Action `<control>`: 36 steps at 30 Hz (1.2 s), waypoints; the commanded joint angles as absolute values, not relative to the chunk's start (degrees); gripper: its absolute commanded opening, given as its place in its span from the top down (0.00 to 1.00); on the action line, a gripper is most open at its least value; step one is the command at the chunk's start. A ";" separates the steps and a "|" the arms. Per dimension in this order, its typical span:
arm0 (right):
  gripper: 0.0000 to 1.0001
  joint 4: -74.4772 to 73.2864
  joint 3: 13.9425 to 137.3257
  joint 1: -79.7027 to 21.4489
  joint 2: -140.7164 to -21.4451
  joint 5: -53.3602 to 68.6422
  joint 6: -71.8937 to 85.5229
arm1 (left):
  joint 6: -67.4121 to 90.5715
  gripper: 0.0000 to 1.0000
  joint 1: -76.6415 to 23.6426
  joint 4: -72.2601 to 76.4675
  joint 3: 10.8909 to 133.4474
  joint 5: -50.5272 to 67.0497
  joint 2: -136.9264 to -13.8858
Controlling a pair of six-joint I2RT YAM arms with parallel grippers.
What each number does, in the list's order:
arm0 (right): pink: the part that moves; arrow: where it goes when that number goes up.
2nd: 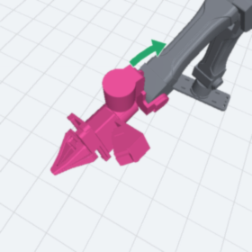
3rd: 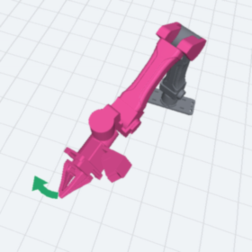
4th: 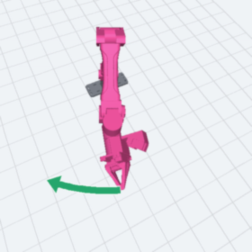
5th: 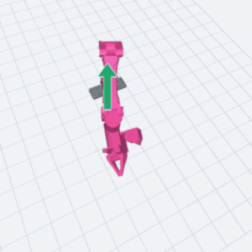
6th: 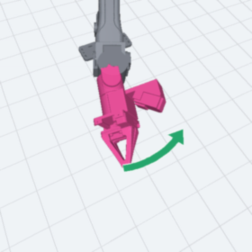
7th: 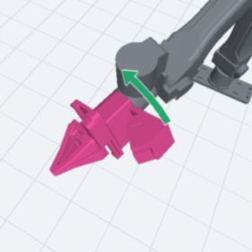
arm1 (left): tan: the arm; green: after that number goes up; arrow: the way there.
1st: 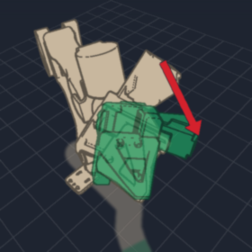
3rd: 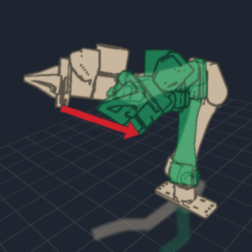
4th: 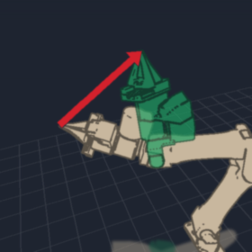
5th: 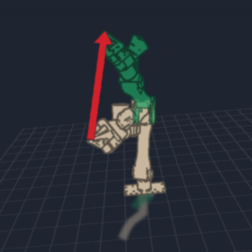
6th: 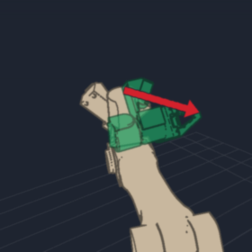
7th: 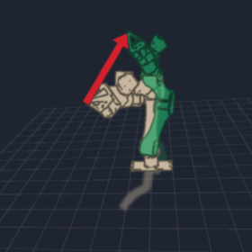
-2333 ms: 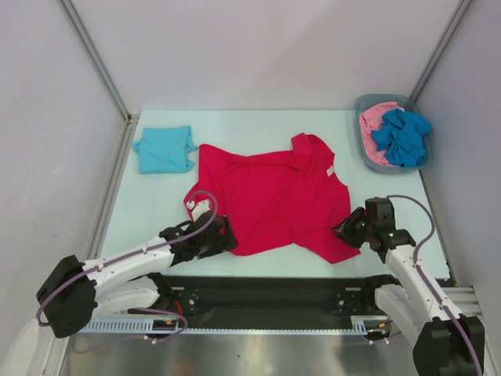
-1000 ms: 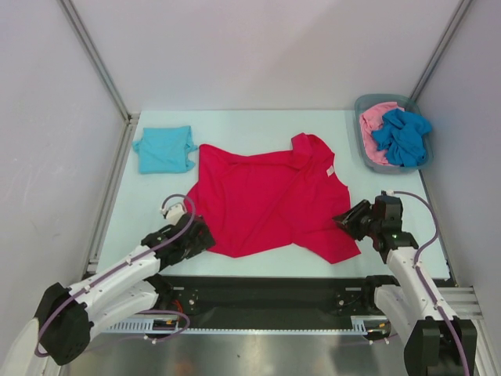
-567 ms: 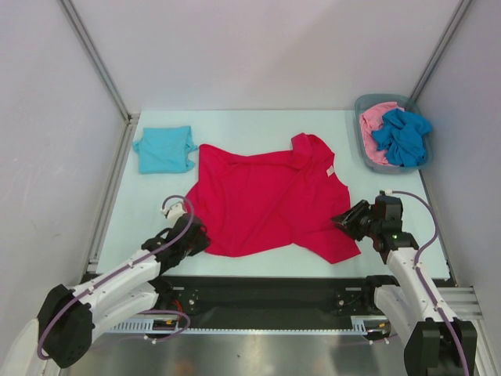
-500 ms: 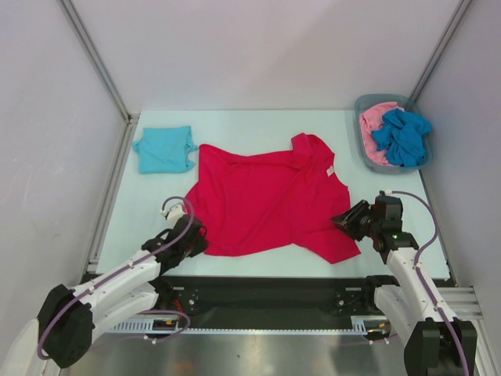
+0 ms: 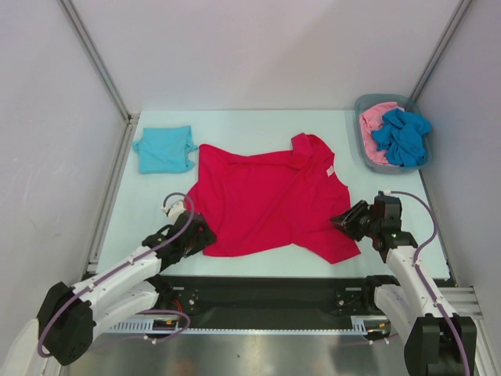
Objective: Fold and stack the t-shirts
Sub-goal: Flatten the tshirt out
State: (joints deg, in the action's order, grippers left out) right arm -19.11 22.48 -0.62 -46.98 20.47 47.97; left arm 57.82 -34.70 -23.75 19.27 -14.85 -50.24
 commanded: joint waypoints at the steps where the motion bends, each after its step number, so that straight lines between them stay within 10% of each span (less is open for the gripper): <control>1: 0.66 -17.23 22.85 -0.44 -46.76 21.36 47.64 | 56.43 0.21 -34.37 -27.50 20.74 -14.15 -52.65; 36: 0.67 -15.64 21.00 -0.53 -46.94 23.82 47.02 | 64.59 0.18 -32.70 -34.82 14.51 -22.59 -27.34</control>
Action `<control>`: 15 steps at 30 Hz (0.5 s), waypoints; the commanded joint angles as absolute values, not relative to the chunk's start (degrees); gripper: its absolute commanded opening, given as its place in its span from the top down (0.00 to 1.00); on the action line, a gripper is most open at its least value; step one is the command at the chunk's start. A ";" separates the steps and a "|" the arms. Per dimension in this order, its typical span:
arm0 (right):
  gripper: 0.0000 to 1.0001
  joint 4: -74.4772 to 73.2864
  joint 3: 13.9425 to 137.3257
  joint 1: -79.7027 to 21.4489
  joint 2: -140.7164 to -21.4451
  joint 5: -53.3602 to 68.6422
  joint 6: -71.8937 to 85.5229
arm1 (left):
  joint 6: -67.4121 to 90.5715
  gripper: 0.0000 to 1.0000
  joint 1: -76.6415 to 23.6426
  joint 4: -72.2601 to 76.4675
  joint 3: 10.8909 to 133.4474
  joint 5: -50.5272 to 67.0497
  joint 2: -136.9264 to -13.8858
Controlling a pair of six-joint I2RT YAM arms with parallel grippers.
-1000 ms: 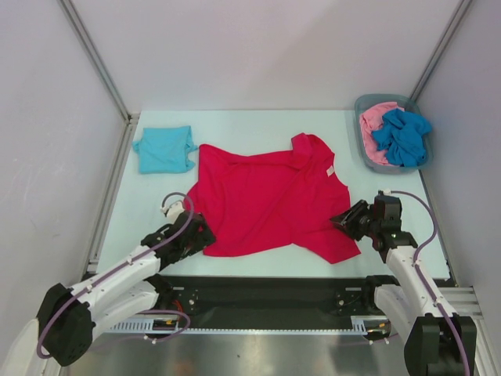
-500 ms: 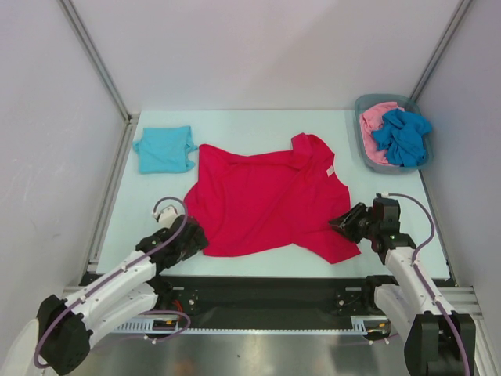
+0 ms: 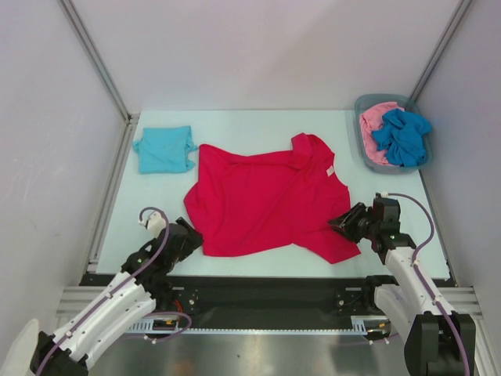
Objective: Fold and stack the t-shirts
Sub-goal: Flatten the tshirt out
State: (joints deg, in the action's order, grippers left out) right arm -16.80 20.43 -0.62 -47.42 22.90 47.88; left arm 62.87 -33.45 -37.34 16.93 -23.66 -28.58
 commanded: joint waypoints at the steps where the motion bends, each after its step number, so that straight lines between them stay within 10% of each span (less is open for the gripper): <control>1: 0.67 -15.99 21.18 -0.35 -47.02 23.73 46.76 | 64.95 0.19 -32.61 -34.02 13.63 -21.02 -26.64; 15: 0.67 -18.54 23.11 -0.44 -47.29 23.29 45.53 | 67.85 0.22 -31.82 -37.95 7.39 -20.65 -15.04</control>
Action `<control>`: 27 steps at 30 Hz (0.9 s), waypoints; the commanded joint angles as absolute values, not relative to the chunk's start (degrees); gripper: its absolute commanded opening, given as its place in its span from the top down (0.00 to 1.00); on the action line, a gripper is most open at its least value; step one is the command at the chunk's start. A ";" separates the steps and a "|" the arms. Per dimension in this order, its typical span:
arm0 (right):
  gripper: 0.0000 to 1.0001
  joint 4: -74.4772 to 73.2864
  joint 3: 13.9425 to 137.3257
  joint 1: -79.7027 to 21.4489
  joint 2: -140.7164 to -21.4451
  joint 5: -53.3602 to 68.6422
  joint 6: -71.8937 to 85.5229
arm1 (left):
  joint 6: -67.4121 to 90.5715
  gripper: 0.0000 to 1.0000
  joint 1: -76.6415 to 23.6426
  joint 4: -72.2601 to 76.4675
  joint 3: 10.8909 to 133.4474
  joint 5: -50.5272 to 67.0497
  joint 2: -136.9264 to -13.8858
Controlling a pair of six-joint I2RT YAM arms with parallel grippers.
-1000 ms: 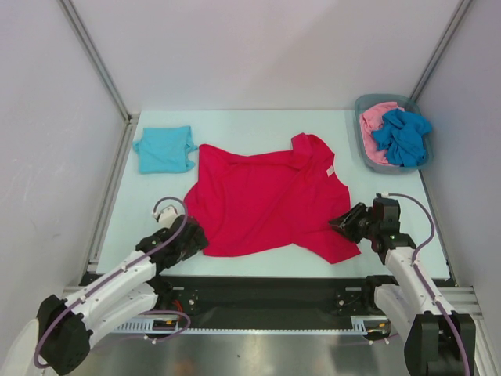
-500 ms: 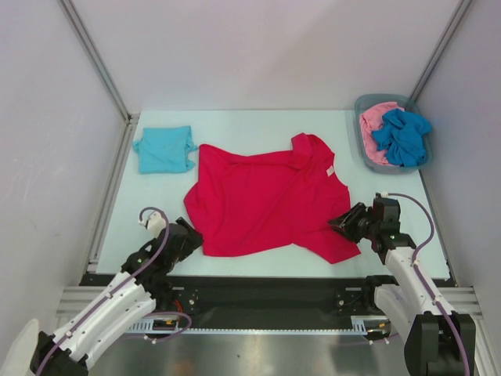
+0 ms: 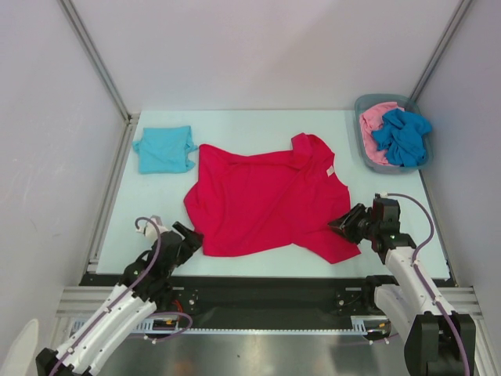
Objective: Fold and stack the t-shirts
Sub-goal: Flatten the tshirt out
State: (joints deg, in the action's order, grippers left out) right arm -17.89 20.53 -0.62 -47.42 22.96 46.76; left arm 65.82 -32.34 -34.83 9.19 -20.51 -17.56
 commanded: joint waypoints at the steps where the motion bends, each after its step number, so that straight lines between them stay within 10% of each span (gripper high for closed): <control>1: 0.67 -19.33 23.20 -0.44 -47.29 23.20 45.27 | 69.07 0.23 -31.73 -39.10 7.03 -20.83 -12.25; 9: 0.67 -19.33 23.47 -0.44 -47.46 23.47 45.61 | 73.48 0.31 -32.78 -49.22 5.89 -21.18 2.20; 27: 0.67 -20.57 24.70 -0.44 -46.14 24.43 45.88 | 69.08 0.28 -32.87 -35.51 11.87 -21.36 -28.30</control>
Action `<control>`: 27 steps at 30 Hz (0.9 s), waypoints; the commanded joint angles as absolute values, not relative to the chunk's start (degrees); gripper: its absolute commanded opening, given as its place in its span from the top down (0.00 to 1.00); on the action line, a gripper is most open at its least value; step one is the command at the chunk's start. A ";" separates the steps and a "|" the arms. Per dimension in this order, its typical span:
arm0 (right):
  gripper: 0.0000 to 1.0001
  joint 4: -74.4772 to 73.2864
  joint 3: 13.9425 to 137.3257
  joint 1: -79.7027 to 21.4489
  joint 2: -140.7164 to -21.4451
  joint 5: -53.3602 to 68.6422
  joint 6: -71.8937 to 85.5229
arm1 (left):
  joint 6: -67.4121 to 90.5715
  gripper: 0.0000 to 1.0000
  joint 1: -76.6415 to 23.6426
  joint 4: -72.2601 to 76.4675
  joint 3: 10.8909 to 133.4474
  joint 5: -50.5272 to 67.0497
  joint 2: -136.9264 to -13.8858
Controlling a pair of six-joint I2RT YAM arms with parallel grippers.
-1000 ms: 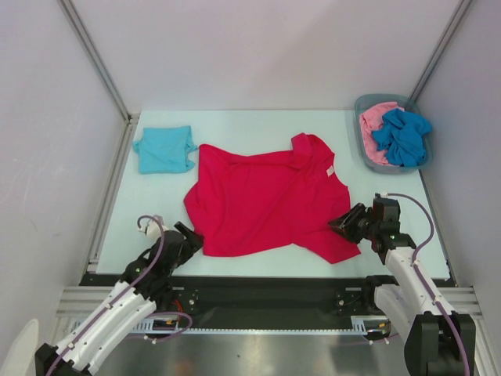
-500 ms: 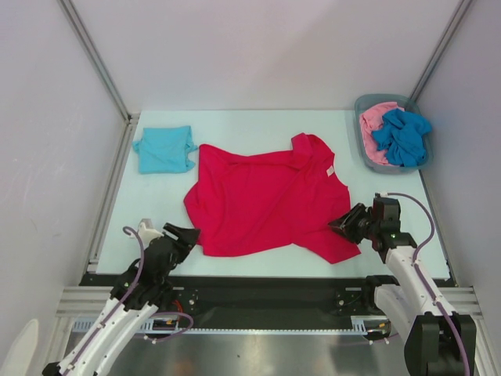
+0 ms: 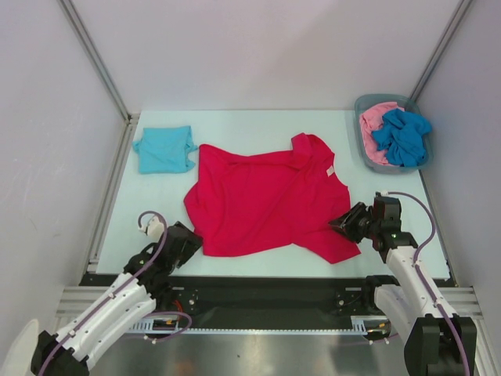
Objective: Fold and stack the t-shirts
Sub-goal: Flatten the tshirt out
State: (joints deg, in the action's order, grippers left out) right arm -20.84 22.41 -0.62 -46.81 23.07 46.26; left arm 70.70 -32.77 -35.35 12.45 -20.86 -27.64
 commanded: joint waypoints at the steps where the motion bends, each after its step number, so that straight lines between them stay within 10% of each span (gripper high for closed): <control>1: 0.67 -20.57 24.70 -0.44 -46.06 24.52 45.79 | 68.73 0.28 -32.78 -35.07 11.78 -21.36 -28.47; 27: 0.68 -23.55 23.99 2.99 -42.36 26.02 45.44 | 61.88 0.42 -26.54 -25.84 11.25 -15.91 -39.99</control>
